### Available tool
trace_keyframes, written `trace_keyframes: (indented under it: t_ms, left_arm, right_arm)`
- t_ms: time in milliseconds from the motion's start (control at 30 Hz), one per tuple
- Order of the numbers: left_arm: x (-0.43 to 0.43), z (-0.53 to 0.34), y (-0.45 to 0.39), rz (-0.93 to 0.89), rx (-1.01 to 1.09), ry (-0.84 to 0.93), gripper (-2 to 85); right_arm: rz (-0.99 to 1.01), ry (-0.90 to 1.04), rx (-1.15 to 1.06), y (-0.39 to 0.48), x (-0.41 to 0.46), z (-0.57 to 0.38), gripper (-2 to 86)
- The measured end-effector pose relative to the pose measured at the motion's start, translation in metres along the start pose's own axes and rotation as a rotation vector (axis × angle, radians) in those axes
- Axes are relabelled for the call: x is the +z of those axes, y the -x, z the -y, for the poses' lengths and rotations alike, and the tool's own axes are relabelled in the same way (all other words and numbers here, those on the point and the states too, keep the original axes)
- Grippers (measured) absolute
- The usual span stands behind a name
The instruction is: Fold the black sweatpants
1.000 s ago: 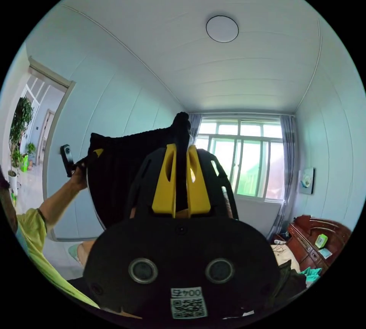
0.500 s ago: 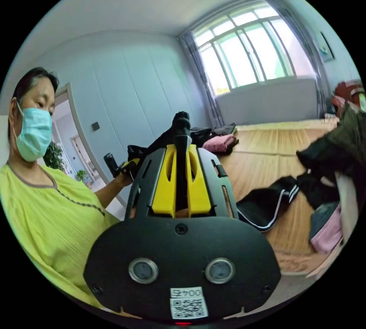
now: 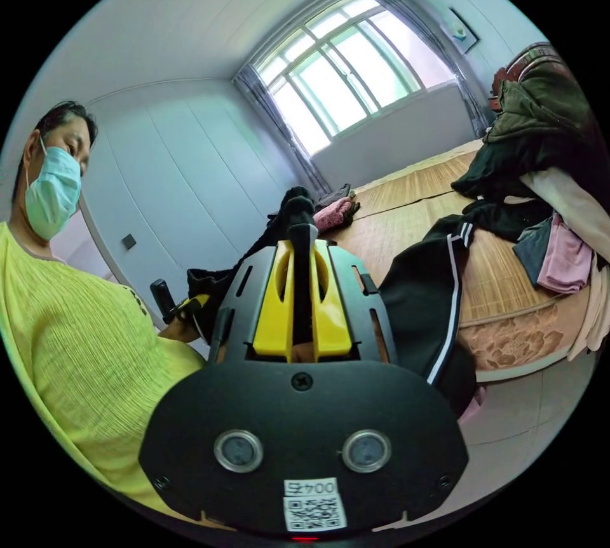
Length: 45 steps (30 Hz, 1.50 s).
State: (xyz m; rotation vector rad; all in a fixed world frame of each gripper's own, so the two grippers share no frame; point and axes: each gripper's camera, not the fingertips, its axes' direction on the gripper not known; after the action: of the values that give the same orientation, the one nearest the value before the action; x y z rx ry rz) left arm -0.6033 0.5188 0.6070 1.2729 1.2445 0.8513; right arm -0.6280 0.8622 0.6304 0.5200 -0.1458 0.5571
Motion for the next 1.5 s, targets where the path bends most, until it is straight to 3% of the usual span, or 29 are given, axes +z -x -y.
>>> trace_keyframes:
  t_ms: [200, 300, 433, 567, 700, 767, 900, 967, 1067, 1233, 1367, 1433, 1500]
  left_arm:
    - [0.027, 0.009, 0.037, -0.024, -0.051, -0.060, 0.4]
    - [0.069, 0.015, 0.071, -0.090, -0.151, 0.063, 0.4]
    - [0.137, 0.005, 0.134, -0.089, -0.433, 0.249, 0.5]
    - [0.170, -0.016, 0.174, -0.162, -0.589, 0.266, 0.5]
    - [0.173, -0.017, 0.175, -0.162, -0.529, 0.252, 0.5]
    - [0.158, -0.016, 0.167, -0.146, -0.410, 0.195, 0.4]
    - [0.092, -0.019, 0.157, -0.115, -0.242, -0.048, 0.2]
    - [0.036, -0.023, 0.147, -0.206, -0.130, -0.267, 0.0]
    - [-0.016, -0.024, 0.136, -0.257, 0.005, -0.329, -0.2]
    - [-0.091, -0.049, 0.148, -0.203, 0.026, -0.464, -0.3]
    - [-0.151, -0.098, 0.186, -0.174, -0.075, -0.797, -0.3]
    - [-0.167, -0.126, 0.202, -0.194, -0.120, -0.953, -0.3]
    - [-0.180, -0.154, 0.214, -0.184, -0.173, -1.092, -0.3]
  right_arm:
    - [0.093, -0.024, 0.132, -0.042, 0.003, 0.002, 4.5]
    - [-0.010, 0.057, 0.273, -0.068, 0.017, 0.001, 4.6]
    - [-0.015, 0.101, 0.474, -0.101, 0.035, -0.010, 4.6]
    - [0.053, 0.040, 0.619, -0.126, 0.041, -0.023, 4.8]
    - [0.062, 0.013, 0.592, -0.129, 0.039, -0.024, 4.7]
    - [0.156, -0.030, 0.476, -0.122, 0.034, -0.022, 4.4]
    - [0.694, 0.044, 0.188, -0.101, 0.032, -0.017, 4.1]
    - [0.818, 0.105, 0.085, -0.086, 0.033, -0.013, 4.1]
    - [0.956, 0.199, -0.013, -0.068, 0.048, -0.006, 4.1]
    - [1.064, 0.354, -0.024, -0.044, 0.112, 0.000, 4.4]
    - [1.102, 0.531, 0.040, 0.010, 0.199, -0.013, 4.7]
    - [1.038, 0.642, -0.015, 0.044, 0.228, -0.018, 4.7]
    - [0.916, 0.609, -0.104, 0.070, 0.233, -0.006, 4.0]
